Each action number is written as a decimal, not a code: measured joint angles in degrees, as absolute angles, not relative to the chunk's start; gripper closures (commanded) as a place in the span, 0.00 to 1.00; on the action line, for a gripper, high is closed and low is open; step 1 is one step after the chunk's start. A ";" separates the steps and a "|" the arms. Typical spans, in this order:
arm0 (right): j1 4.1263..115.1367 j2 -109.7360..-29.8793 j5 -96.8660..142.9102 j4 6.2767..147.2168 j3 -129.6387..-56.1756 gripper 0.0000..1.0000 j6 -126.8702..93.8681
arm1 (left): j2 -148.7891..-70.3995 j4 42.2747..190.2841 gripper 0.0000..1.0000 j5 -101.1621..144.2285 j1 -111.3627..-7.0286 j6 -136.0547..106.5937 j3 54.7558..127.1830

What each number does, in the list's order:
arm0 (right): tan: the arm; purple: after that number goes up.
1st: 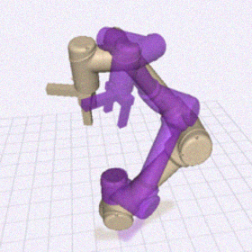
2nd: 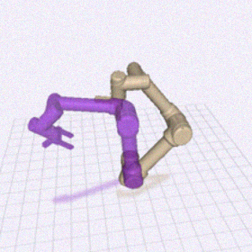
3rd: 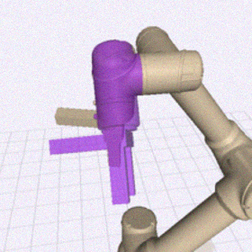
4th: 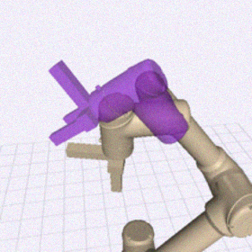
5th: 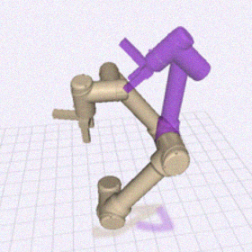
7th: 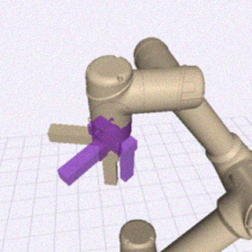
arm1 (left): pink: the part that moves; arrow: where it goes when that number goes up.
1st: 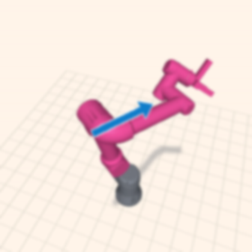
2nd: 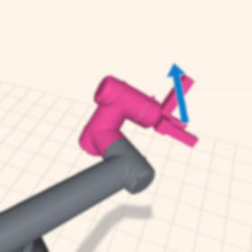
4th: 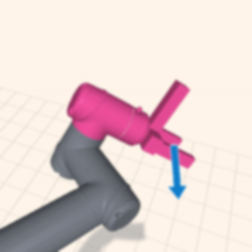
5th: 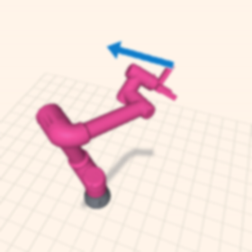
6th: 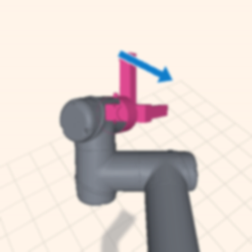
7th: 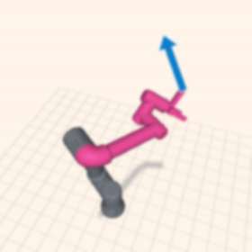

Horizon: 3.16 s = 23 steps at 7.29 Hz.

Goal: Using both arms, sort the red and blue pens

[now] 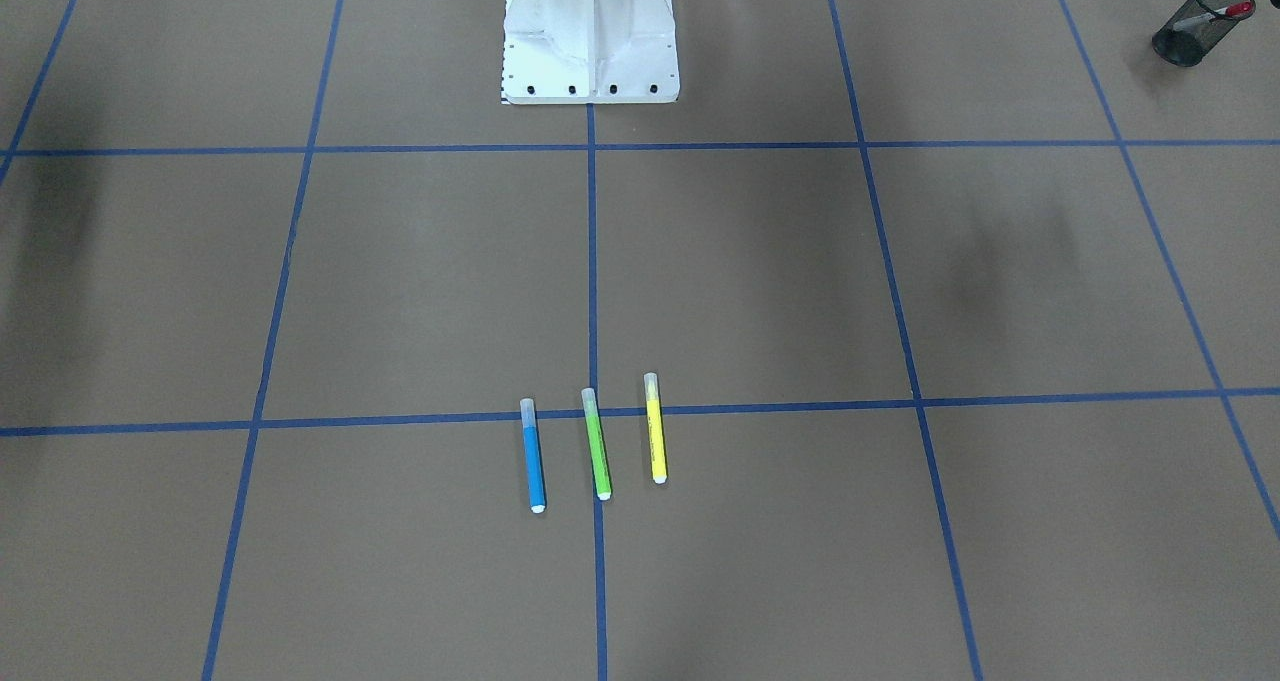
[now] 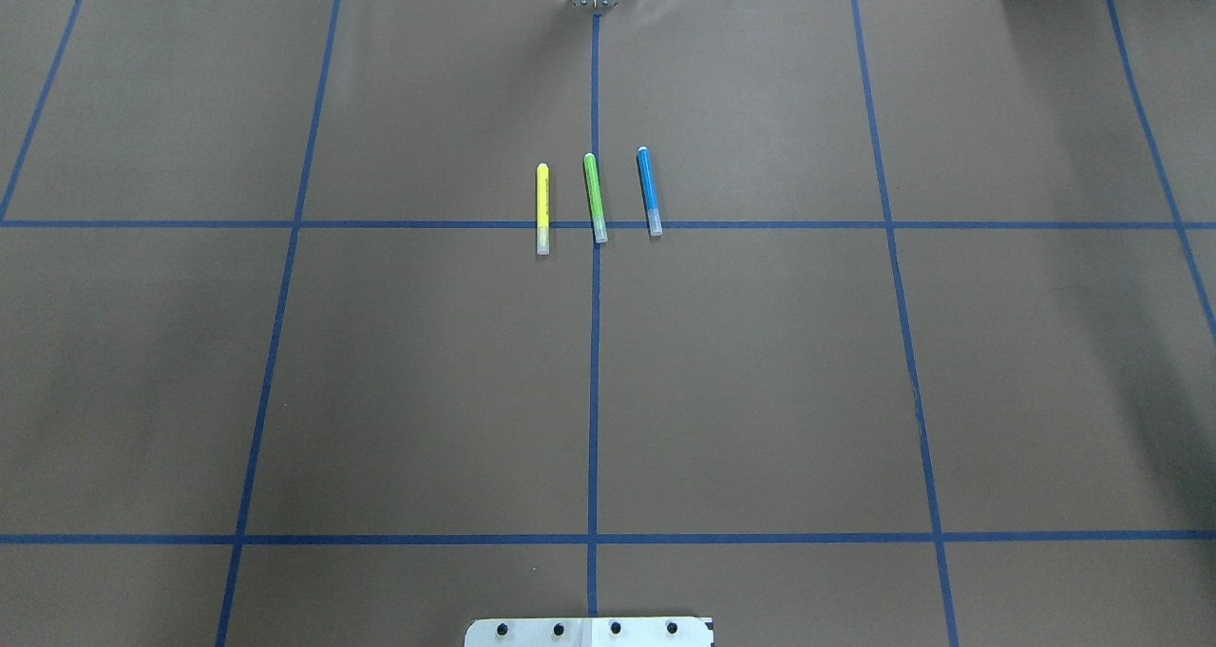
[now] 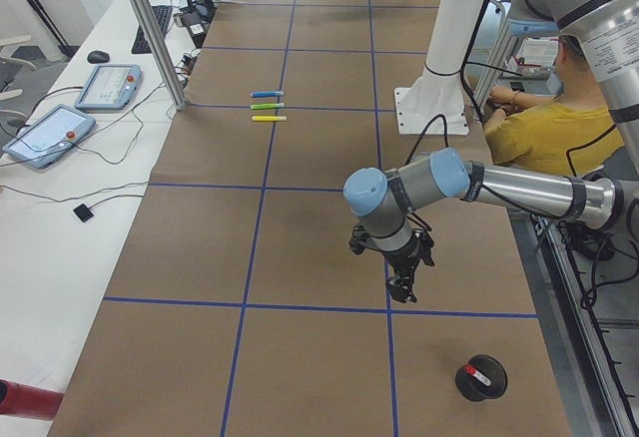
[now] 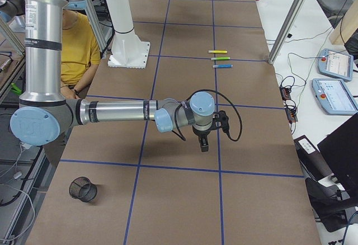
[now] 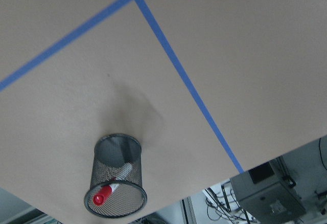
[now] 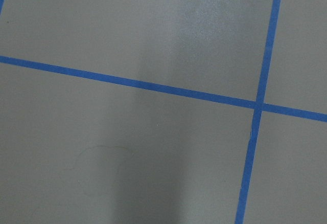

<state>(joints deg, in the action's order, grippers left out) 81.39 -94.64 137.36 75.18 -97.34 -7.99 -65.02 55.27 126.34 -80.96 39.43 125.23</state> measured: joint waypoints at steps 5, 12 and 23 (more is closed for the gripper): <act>81.23 -93.07 137.29 75.22 -97.53 0.00 -8.27 | -84.54 57.78 0.01 129.11 -83.80 16.59 118.97; 78.34 -85.90 138.82 75.53 -99.10 0.00 -18.61 | -86.60 85.79 0.01 137.36 -97.85 3.14 101.10; 54.02 -45.34 129.48 106.27 -90.91 0.00 -44.95 | -82.91 88.68 0.00 138.59 -99.23 2.81 100.90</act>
